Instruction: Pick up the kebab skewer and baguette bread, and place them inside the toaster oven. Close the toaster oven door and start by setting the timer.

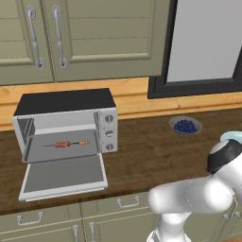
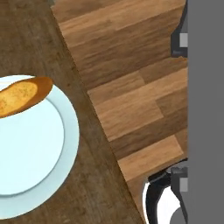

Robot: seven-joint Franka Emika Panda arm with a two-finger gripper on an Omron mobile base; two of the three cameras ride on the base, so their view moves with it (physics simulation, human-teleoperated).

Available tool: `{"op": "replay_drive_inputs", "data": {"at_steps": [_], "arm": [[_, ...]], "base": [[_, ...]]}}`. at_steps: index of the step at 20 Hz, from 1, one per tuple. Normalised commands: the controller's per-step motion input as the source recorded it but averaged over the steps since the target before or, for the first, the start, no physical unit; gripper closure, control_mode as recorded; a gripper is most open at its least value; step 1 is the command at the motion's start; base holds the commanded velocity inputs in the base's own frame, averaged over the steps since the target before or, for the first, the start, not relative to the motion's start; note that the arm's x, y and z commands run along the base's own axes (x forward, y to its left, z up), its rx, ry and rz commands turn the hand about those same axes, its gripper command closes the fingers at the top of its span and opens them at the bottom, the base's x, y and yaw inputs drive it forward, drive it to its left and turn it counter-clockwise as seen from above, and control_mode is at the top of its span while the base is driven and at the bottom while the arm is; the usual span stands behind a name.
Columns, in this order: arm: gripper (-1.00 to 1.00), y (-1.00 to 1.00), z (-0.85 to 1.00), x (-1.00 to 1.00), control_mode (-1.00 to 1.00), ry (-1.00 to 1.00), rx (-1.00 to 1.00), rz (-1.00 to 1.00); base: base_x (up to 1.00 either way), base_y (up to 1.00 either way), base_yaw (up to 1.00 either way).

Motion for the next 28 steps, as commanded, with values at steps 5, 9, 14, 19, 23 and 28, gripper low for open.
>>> {"op": "replay_drive_inputs", "data": {"at_steps": [5, 9, 14, 19, 23, 28], "arm": [[-1.0, -0.35, -0.32, 0.26, -1.0, -0.16, 0.07, 0.0], [-1.0, -0.35, -0.31, 0.34, -1.0, -0.12, 0.04, 0.04], [-1.0, -0.56, -0.18, 0.22, -1.0, -0.08, 0.0, 0.09], [-1.0, -0.38, -0.1, 0.37, -1.0, -0.01, 0.0, 0.13], [-1.0, -0.23, -0.27, 0.04, -1.0, -0.07, 0.0, 0.16], [-1.0, -0.06, -0.26, 0.0, -1.0, -0.01, 0.0, 0.13]], "base": [[0.0, 0.0, 0.0], [0.0, 0.0, 0.0], [0.0, 0.0, 0.0], [0.0, 0.0, 0.0], [0.0, 0.0, 0.0], [0.0, 0.0, 0.0]]}}
